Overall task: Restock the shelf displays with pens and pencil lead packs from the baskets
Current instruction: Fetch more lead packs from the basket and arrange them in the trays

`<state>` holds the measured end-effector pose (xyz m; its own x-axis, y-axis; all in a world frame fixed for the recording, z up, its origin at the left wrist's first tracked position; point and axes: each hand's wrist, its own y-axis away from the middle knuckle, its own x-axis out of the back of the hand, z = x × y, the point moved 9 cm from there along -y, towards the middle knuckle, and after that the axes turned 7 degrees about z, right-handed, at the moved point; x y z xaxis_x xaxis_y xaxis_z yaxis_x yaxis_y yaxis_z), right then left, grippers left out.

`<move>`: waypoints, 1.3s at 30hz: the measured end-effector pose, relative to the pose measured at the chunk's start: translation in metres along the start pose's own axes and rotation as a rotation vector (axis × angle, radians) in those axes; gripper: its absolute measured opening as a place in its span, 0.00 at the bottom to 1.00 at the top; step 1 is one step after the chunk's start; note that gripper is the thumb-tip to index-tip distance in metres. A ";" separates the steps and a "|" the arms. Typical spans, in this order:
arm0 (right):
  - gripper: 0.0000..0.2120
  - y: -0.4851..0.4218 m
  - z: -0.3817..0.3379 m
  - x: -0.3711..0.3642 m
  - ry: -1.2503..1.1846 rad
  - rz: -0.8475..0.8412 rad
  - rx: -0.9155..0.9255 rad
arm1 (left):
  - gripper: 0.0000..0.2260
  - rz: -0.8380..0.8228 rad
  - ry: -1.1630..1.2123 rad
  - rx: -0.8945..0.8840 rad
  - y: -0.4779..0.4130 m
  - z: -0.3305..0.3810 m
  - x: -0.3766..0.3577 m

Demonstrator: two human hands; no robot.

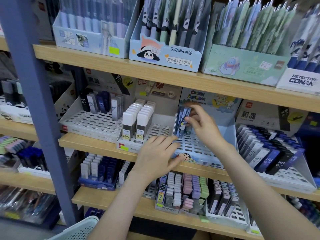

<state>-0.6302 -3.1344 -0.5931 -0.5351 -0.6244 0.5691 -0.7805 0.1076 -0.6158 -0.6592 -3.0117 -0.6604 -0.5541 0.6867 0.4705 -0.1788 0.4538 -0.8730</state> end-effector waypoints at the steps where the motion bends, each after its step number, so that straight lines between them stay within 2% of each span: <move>1: 0.16 0.001 -0.002 0.000 0.014 -0.005 0.024 | 0.16 0.000 -0.005 -0.001 0.000 0.000 0.000; 6: 0.17 0.006 -0.027 -0.012 0.101 -0.085 0.184 | 0.17 0.018 -0.016 -0.008 0.000 0.001 0.001; 9: 0.16 0.001 -0.018 -0.008 0.119 -0.075 0.106 | 0.17 0.016 -0.011 -0.008 0.000 0.001 0.001; 12: 0.14 0.001 -0.003 0.006 0.076 0.014 0.015 | 0.18 0.020 -0.003 -0.010 0.000 0.001 0.001; 14: 0.12 0.008 -0.006 0.009 0.040 0.054 0.056 | 0.19 0.023 -0.008 -0.007 0.001 0.000 0.001; 18: 0.13 0.008 -0.019 -0.012 0.072 -0.076 0.160 | 0.21 0.023 -0.040 -0.019 -0.001 0.001 0.000; 21: 0.14 0.004 -0.008 -0.021 0.145 -0.138 0.127 | 0.21 0.026 -0.052 -0.029 0.000 0.002 0.000; 25: 0.18 0.009 -0.001 -0.011 0.267 -0.016 0.179 | 0.20 0.048 -0.056 -0.038 0.000 0.002 0.000; 30: 0.19 0.009 0.003 -0.013 0.241 -0.086 0.147 | 0.19 0.050 -0.050 -0.043 0.000 0.002 0.000; 36: 0.23 0.014 0.005 -0.013 0.375 -0.046 0.225 | 0.20 -0.007 -0.036 -0.032 -0.001 0.002 -0.001; 39: 0.26 0.034 -0.003 0.002 0.384 0.064 0.269 | 0.16 0.051 -0.011 -0.002 0.001 0.009 0.006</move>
<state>-0.6587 -3.1299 -0.6115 -0.6995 -0.2863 0.6547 -0.6578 -0.1000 -0.7465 -0.6703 -3.0119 -0.6596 -0.5717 0.7027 0.4234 -0.1481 0.4193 -0.8957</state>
